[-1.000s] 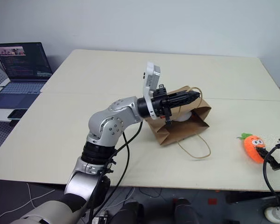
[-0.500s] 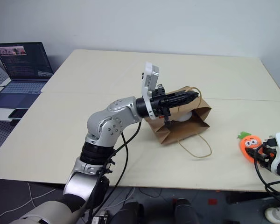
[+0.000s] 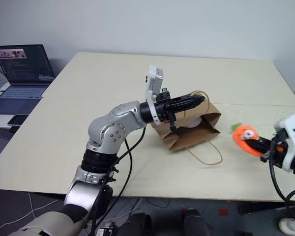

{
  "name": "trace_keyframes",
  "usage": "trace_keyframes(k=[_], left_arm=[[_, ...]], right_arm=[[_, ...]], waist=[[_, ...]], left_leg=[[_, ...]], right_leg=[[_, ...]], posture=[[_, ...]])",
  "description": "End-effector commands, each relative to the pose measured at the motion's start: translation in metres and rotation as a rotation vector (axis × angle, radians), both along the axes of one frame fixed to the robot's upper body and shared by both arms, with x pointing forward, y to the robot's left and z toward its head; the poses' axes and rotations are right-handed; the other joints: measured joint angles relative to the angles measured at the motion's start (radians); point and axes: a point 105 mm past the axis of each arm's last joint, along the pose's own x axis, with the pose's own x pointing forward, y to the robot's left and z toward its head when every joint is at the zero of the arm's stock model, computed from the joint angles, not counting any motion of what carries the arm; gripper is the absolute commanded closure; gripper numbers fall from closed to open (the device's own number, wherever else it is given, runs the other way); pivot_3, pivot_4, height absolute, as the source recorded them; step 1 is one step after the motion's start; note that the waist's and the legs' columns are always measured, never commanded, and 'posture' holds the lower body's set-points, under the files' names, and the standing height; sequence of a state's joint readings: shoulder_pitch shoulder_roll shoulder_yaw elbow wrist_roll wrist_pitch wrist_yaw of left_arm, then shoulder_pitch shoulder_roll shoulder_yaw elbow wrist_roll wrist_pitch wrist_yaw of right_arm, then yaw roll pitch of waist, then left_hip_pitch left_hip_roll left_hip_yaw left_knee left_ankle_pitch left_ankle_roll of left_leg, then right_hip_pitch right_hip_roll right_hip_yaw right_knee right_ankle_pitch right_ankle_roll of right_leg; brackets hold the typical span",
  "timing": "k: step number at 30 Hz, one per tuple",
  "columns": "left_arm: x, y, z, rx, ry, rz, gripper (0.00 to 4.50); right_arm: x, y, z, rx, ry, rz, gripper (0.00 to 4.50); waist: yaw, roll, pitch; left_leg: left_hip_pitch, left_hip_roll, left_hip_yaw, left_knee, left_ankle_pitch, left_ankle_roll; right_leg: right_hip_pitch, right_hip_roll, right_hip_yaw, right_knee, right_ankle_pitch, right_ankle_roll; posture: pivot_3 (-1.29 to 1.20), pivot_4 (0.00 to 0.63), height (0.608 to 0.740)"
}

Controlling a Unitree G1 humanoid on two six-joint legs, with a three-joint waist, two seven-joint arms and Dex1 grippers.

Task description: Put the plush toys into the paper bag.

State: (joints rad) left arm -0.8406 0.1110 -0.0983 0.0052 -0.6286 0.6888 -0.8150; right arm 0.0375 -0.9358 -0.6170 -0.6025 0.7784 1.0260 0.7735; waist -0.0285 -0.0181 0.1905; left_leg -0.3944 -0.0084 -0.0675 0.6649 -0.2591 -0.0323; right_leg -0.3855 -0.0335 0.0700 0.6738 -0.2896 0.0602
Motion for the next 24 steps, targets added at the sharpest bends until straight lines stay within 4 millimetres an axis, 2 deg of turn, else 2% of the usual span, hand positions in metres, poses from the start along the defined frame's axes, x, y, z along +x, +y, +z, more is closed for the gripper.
trace_keyframes(k=[1,4,8,16,24], left_arm=[[-0.003,0.000,0.013,-0.027,-0.040,-0.014,4.50],[-0.004,0.000,0.013,-0.025,-0.041,-0.018,4.50],[-0.005,-0.001,0.016,-0.027,-0.044,-0.024,4.50],[-0.008,0.002,0.020,-0.027,-0.049,-0.037,4.50],[-0.009,0.004,0.022,-0.027,-0.048,-0.037,4.50]], right_arm=[[-0.009,0.026,0.013,0.032,-0.004,0.089,4.44],[-0.005,0.040,0.011,0.056,-0.001,0.102,4.44],[0.014,0.050,-0.011,0.067,0.030,0.026,4.44],[0.050,0.066,-0.018,0.145,0.026,-0.071,4.44],[0.070,0.081,-0.029,0.207,0.063,-0.143,4.44]], waist=[[0.002,0.000,0.000],[0.002,0.000,0.000],[0.002,-0.001,0.000],[-0.001,-0.001,0.000],[0.000,0.000,0.000]], left_leg=[[-0.001,0.000,0.000,0.000,0.000,0.000],[-0.001,0.000,0.000,0.000,0.000,0.000],[-0.002,0.000,-0.001,0.000,0.000,0.000],[-0.003,0.000,-0.004,0.000,0.000,0.000],[-0.004,0.001,-0.007,0.000,0.000,0.000]], right_leg=[[0.000,0.000,0.000,0.000,0.000,0.000],[0.000,-0.001,0.000,0.000,0.000,0.000],[-0.001,-0.001,0.000,0.000,0.000,0.000],[-0.003,-0.001,0.000,0.000,0.000,0.000],[-0.004,-0.002,-0.001,0.000,0.000,0.000]], posture=[[0.00,0.150,0.740],[0.00,0.150,0.740],[0.00,0.150,0.740],[0.00,0.150,0.740],[0.00,0.150,0.740]])
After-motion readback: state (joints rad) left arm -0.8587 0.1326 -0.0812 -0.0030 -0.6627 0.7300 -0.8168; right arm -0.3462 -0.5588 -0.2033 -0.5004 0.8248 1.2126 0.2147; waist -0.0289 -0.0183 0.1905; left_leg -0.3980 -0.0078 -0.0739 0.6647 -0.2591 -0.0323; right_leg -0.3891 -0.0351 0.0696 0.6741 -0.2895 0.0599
